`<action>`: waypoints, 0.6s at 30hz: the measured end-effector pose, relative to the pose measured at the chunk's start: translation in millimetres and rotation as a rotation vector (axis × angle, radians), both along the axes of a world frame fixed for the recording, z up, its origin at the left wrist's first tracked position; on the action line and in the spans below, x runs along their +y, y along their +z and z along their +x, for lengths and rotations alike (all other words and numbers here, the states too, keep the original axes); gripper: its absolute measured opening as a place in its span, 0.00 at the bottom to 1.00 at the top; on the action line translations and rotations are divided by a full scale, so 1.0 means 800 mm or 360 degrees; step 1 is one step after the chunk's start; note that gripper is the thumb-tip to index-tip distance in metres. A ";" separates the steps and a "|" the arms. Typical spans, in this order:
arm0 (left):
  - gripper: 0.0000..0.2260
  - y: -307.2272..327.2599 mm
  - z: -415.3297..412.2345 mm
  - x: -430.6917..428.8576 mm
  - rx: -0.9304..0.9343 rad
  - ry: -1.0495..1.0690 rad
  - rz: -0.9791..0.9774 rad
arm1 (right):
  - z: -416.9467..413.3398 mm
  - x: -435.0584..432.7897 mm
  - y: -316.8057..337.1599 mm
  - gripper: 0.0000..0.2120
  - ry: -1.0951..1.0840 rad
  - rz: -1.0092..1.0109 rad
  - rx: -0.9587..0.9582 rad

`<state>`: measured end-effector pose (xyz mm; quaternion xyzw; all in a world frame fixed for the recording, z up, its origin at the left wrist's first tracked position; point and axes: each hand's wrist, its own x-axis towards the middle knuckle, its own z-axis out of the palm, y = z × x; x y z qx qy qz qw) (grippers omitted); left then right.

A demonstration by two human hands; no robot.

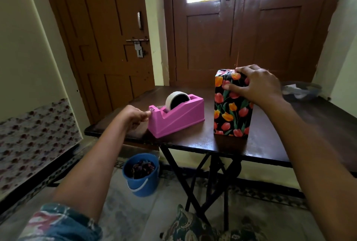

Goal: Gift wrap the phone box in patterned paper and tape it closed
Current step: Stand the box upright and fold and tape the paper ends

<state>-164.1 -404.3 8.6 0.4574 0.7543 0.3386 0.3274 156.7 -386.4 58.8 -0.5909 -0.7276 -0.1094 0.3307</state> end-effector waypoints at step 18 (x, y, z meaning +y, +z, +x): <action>0.05 -0.056 -0.014 0.020 -0.0335 -0.0061 0.0841 | -0.011 0.011 -0.006 0.33 -0.0018 0.0085 -0.0014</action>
